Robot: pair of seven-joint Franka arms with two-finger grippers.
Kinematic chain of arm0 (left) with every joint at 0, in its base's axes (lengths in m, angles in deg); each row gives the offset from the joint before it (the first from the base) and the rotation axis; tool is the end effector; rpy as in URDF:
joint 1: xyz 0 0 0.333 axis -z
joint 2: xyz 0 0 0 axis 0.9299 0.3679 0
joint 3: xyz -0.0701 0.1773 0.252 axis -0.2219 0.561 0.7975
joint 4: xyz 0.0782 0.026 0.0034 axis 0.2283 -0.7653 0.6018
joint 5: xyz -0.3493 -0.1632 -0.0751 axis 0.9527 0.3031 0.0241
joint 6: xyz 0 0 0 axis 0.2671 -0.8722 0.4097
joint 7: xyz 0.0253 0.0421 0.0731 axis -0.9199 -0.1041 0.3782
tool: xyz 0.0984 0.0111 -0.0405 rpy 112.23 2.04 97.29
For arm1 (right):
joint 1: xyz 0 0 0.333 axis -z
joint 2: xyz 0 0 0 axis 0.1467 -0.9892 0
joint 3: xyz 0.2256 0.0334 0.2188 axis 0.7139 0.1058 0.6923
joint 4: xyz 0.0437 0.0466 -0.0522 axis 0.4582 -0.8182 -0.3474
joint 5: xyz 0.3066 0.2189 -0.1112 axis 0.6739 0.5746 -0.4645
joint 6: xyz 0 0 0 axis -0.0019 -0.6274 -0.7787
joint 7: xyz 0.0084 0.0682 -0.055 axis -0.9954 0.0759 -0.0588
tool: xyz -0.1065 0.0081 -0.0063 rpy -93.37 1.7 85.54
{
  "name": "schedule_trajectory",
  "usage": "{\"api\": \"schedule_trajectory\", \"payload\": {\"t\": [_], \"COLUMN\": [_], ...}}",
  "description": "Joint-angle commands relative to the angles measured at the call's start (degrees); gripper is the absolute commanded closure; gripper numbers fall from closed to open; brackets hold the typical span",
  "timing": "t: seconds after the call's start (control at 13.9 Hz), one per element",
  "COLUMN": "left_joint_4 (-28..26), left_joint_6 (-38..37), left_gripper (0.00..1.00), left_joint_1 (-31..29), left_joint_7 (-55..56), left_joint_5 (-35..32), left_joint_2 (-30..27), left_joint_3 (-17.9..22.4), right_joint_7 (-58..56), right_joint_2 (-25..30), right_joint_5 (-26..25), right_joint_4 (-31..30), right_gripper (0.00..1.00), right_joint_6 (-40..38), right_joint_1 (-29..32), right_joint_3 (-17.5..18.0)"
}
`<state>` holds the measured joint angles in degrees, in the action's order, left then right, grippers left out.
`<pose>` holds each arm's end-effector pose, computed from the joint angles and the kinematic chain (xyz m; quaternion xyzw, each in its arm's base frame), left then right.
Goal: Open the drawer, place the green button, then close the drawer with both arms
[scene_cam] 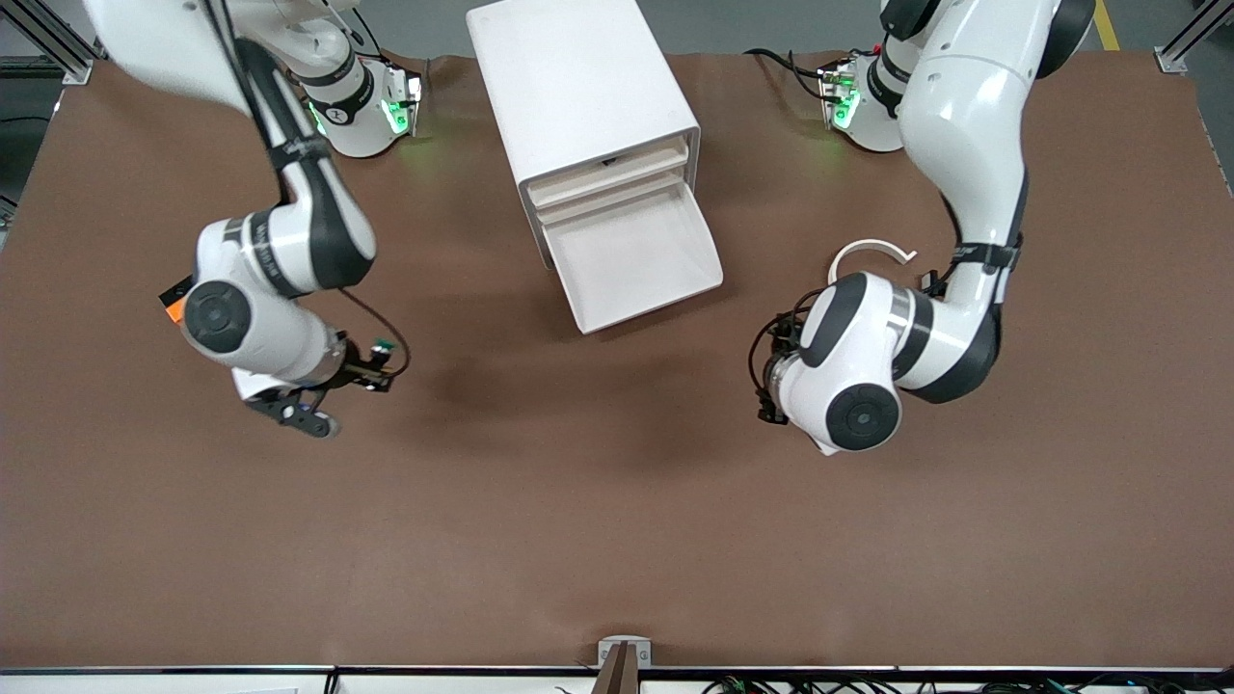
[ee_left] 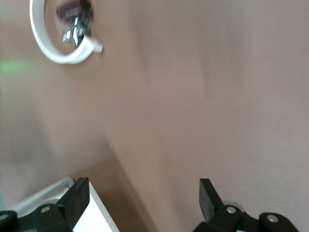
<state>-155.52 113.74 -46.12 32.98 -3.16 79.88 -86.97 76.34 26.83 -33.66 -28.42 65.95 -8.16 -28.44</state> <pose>0.6437 -0.2931 0.3277 -0.7639 -0.6108 0.1691 0.1219 0.5928 0.1845 0.3353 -0.9744 0.2156 0.0630 0.0077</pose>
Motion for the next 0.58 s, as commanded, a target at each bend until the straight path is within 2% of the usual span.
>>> {"api": "schedule_trajectory", "payload": {"t": [0.0,0.22,0.5], "left_joint_4": [-0.53,-1.06,-2.72], "left_joint_6": [0.76,0.76,-0.11], "left_gripper": [0.00,0.00,0.00], "left_joint_1": [0.03,0.21,-2.68], "left_joint_7": [-8.87,-26.97,-46.47], "left_joint_5": [-1.40,-1.92,-4.74], "left_joint_2": [-3.13,-7.77,-12.62], "left_joint_3": [3.48,7.08,7.18], "right_joint_7": [9.77,23.13,35.97], "right_joint_2": [2.92,2.75,2.49], "right_joint_5": [1.87,1.87,1.78], "right_joint_4": [-0.83,0.92,2.77], "right_gripper": [1.00,1.00,1.00], "right_joint_6": [-0.97,-0.97,-0.88], "right_joint_1": [-5.61,-13.61,-21.27], "right_joint_3": [-0.16,-0.16,-0.16]}}
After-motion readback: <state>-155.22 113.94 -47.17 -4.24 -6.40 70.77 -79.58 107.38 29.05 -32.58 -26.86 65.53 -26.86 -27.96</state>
